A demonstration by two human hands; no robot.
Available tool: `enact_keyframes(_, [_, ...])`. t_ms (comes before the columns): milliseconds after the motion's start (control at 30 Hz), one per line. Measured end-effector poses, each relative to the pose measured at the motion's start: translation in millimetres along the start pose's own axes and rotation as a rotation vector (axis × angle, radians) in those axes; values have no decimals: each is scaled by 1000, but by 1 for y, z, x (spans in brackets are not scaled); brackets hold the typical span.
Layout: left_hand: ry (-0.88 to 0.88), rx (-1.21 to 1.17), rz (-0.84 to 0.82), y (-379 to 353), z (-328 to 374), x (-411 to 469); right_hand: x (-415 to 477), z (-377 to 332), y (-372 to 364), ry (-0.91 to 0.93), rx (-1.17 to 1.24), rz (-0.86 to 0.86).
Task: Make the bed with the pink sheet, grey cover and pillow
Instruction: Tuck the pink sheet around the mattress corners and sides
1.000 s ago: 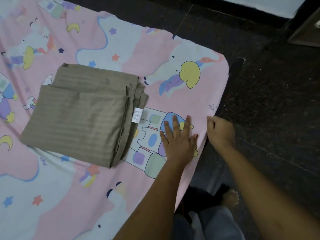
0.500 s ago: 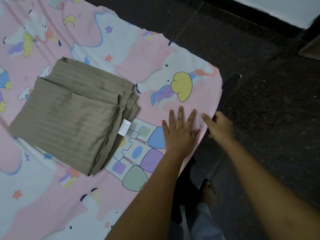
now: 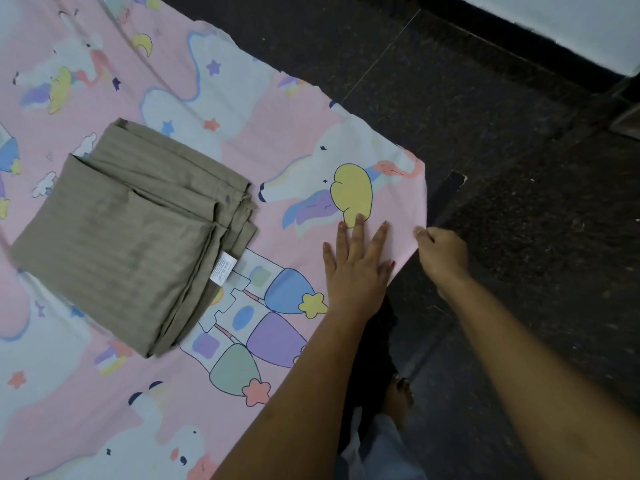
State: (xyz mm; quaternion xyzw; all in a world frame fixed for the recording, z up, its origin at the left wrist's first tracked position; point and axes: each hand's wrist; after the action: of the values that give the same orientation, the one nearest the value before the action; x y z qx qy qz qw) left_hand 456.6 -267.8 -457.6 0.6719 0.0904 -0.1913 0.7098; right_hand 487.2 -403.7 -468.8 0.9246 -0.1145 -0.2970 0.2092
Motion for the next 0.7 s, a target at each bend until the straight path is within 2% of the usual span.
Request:
enact_keyframes(167, [-56, -7, -26, 7, 4, 16, 14, -7, 11, 28, -151, 3])
enact_keyframes(300, [-30, -139, -43, 13, 6, 36, 44, -47, 26, 186, -108, 83])
enact_keyframes(400, [-1, -193, -67, 19, 11, 46, 73, -76, 15, 289, -169, -55])
enact_keyframes(500, [24, -199, -68, 22, 13, 52, 97, -87, -6, 251, -249, -162])
enact_keyframes(700, [41, -191, -72, 18, 14, 54, 112, -84, -13, 454, -554, -24])
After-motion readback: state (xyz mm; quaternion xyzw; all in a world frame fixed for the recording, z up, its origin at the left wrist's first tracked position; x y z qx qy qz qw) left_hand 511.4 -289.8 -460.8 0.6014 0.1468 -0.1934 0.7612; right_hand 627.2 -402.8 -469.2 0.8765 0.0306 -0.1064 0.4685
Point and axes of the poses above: each hand's wrist, its own x-axis towards the middle knuckle, its own y-axis out of the back of the hand, z = x × y, and after that the axes turned 13 degrees about x, right-handed
